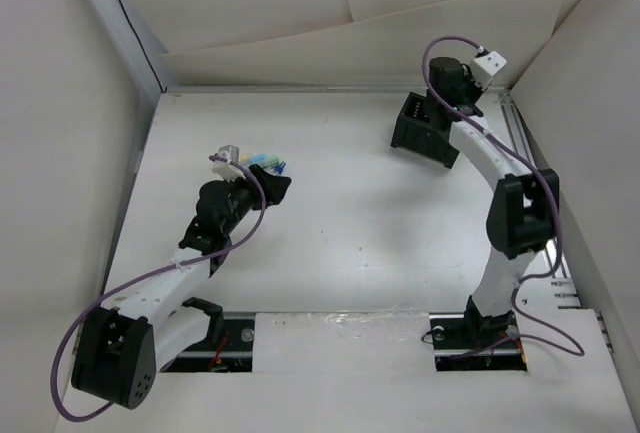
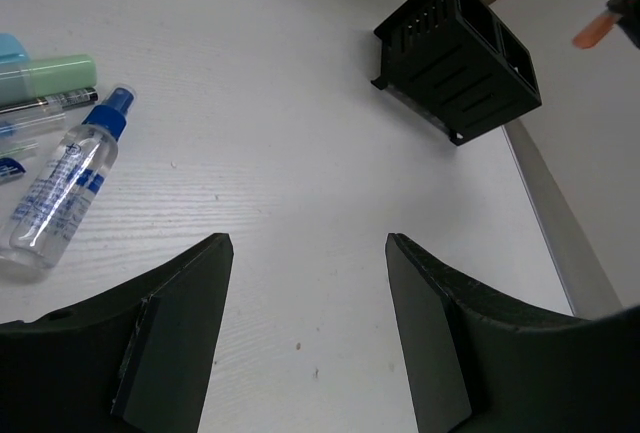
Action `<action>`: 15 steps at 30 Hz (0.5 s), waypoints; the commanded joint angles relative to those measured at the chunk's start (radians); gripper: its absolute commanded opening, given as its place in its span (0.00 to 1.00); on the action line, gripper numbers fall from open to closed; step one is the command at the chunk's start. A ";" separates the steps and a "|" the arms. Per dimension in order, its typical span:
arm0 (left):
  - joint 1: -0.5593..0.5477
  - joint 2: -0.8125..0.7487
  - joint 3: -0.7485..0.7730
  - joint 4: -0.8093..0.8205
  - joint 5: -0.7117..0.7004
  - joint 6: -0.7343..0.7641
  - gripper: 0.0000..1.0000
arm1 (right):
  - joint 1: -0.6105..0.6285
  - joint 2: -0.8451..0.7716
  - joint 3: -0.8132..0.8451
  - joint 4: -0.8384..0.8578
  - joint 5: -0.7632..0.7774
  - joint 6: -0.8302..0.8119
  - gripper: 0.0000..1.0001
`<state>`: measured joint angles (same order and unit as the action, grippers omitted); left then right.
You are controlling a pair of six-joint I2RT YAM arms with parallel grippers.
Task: Sort the stationery into containers
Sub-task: Place the pen in the storage box.
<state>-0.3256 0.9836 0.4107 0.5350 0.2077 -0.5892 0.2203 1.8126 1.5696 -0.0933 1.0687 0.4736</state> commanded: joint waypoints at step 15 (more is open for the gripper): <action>-0.010 -0.011 0.037 0.040 -0.010 -0.006 0.59 | -0.012 0.280 0.211 0.075 0.197 -0.231 0.00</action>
<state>-0.3321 0.9836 0.4107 0.5346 0.2043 -0.5892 0.2153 2.0659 1.7325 -0.0681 1.2243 0.2855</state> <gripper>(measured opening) 0.595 0.230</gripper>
